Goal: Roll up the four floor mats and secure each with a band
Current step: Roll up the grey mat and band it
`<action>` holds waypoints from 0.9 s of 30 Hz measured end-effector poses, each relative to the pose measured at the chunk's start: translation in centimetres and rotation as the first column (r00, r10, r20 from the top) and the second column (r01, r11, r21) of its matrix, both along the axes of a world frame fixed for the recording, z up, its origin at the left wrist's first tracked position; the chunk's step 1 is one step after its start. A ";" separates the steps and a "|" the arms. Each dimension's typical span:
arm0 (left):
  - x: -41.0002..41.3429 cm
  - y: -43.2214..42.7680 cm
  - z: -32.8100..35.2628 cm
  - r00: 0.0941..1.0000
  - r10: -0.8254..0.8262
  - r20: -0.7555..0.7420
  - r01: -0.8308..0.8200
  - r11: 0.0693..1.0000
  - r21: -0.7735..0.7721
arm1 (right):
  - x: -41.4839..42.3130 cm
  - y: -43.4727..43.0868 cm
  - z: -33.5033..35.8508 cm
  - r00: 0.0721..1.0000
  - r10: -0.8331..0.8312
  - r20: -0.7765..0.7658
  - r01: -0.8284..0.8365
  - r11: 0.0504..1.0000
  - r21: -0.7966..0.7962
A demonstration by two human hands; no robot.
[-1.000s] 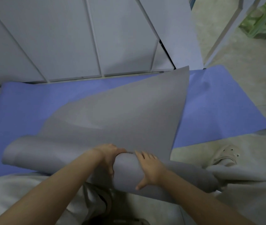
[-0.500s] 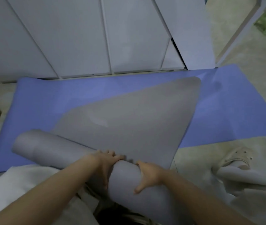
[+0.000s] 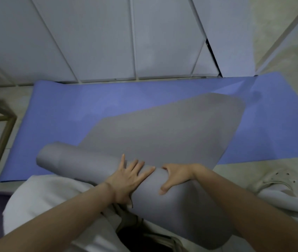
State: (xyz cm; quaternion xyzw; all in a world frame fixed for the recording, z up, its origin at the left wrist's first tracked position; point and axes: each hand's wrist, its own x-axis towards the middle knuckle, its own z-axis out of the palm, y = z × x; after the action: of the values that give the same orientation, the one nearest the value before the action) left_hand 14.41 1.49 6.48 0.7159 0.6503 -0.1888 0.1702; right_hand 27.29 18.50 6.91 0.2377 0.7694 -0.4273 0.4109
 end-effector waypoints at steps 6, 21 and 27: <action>-0.3 1.8 0.4 0.998 0.001 0.061 -0.002 1.000 0.017 | 0.5 1.3 0.3 0.998 -0.047 0.049 0.051 0.996 -0.069; -1.3 8.0 1.5 0.929 0.193 0.317 0.010 0.842 -0.540 | 3.1 -2.5 0.3 0.973 0.211 -0.097 -0.168 0.928 0.331; -0.4 6.4 1.0 0.932 0.208 0.298 -0.034 0.867 -0.498 | 3.3 -2.2 -1.7 0.999 0.017 -0.039 -0.011 0.988 0.152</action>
State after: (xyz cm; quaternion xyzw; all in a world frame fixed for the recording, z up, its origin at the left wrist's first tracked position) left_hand 14.05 7.93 7.53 0.6291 0.5869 -0.2069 0.4658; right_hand 30.64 16.33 5.22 0.2543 0.8093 -0.3696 0.3791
